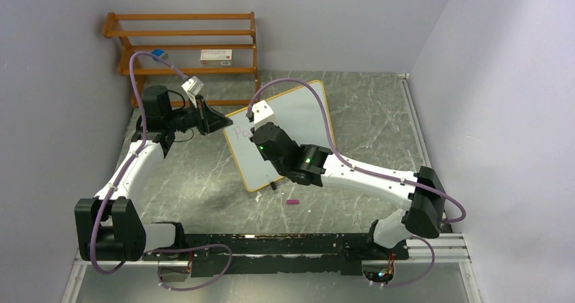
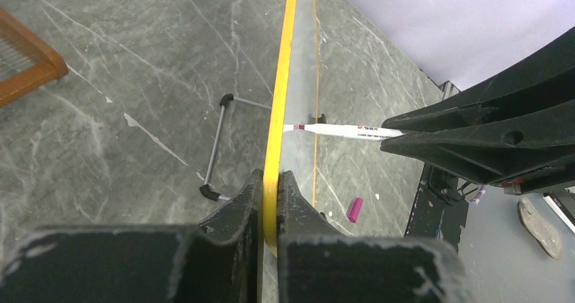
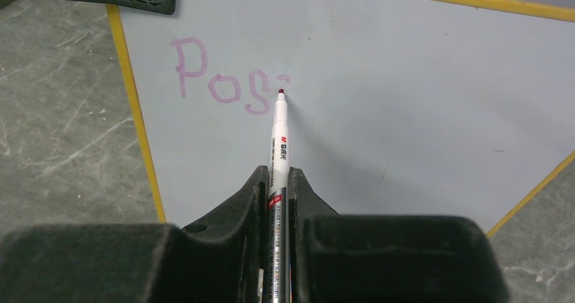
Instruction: Write a sentence on the whiteboard
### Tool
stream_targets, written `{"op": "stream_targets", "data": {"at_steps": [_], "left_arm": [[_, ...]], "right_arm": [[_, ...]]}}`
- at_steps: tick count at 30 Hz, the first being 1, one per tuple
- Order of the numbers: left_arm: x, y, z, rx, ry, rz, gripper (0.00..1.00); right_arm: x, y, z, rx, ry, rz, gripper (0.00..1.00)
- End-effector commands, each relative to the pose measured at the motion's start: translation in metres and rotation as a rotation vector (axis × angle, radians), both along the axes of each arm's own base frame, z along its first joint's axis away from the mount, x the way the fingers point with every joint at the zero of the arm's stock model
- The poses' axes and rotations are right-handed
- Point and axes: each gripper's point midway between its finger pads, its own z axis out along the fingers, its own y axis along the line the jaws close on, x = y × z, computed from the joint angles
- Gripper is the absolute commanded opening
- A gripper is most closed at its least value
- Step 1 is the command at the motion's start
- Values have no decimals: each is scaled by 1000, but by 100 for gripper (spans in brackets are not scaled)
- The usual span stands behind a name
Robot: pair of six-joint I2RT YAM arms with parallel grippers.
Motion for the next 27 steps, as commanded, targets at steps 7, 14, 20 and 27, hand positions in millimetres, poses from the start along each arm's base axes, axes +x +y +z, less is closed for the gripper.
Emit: {"op": "stream_targets", "data": {"at_steps": [7,14,20,27], "left_arm": [[4,0,-4,45,-44,-2,5],[4,1,-4,46,-44,0,5],[3,0,-4,45,-45,-1,5],[4,1,-4,47,-45,2,5]], "right_arm": [[2,-7,-3,-16,9,-33,0],[-2,-9,-9,-37,34,-27,0],[-3,-10,-12,-44,46,-25,0],[-4,-9,-11,-37,47,-20,0]]}}
